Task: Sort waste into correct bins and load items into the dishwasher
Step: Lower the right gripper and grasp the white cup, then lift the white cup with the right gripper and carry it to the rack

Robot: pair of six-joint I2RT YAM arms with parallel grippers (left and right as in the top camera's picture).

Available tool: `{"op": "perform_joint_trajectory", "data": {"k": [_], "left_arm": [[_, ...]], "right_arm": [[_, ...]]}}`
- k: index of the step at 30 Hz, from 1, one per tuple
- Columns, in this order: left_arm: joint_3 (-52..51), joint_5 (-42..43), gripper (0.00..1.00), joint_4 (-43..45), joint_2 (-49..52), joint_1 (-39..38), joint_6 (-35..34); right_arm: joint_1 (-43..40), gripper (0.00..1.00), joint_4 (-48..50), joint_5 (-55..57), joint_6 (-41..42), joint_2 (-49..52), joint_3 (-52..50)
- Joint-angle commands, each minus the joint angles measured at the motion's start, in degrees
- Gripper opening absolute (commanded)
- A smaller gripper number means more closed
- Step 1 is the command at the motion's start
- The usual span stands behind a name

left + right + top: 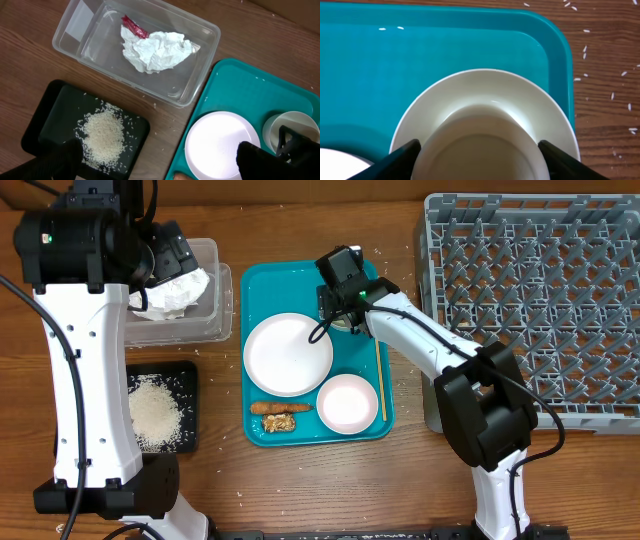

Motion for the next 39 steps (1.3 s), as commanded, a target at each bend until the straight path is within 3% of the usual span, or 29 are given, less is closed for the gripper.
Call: {"op": "perform_joint_trajectory", "data": {"k": [1, 5, 15, 21, 26, 30, 33, 35, 39], "left_arm": [[-0.24, -0.79, 1.0, 0.0, 0.44, -0.11, -0.02], [-0.24, -0.79, 1.0, 0.0, 0.44, -0.11, -0.02], [-0.24, -0.79, 1.0, -0.02, 0.44, -0.11, -0.02], [-0.24, -0.79, 1.0, 0.0, 0.44, -0.11, -0.02], [-0.24, -0.79, 1.0, 0.0, 0.44, -0.11, -0.02], [-0.24, -0.79, 1.0, 0.0, 0.44, -0.11, -0.02], [-0.24, -0.79, 1.0, 0.0, 0.44, -0.11, -0.02], [-0.24, -0.79, 1.0, -0.02, 0.44, -0.11, -0.02], [-0.24, -0.79, 1.0, 0.0, 0.44, -0.11, -0.02]], "right_arm": [[-0.17, 0.73, -0.24, 0.59, 0.24, -0.85, 1.53], [-0.31, 0.65, -1.75, 0.59, 0.24, -3.89, 3.41], [-10.03, 0.65, -8.61, 0.59, 1.7, -18.47, 7.74], [-28.24, 0.65, -15.32, 0.52, 1.7, -26.47, 7.74], [-43.3, 0.65, -20.24, -4.09, 1.49, -25.62, 7.67], [-50.71, 0.66, -21.11, -8.35, 1.51, -23.28, 6.84], [-54.16, 0.82, -21.33, -9.4, 1.51, -20.61, 6.51], [-54.99, 1.0, -21.33, -9.38, 1.51, -19.52, 6.19], [-55.23, 1.0, -21.64, -9.38, 1.51, -18.51, 6.05]]}}
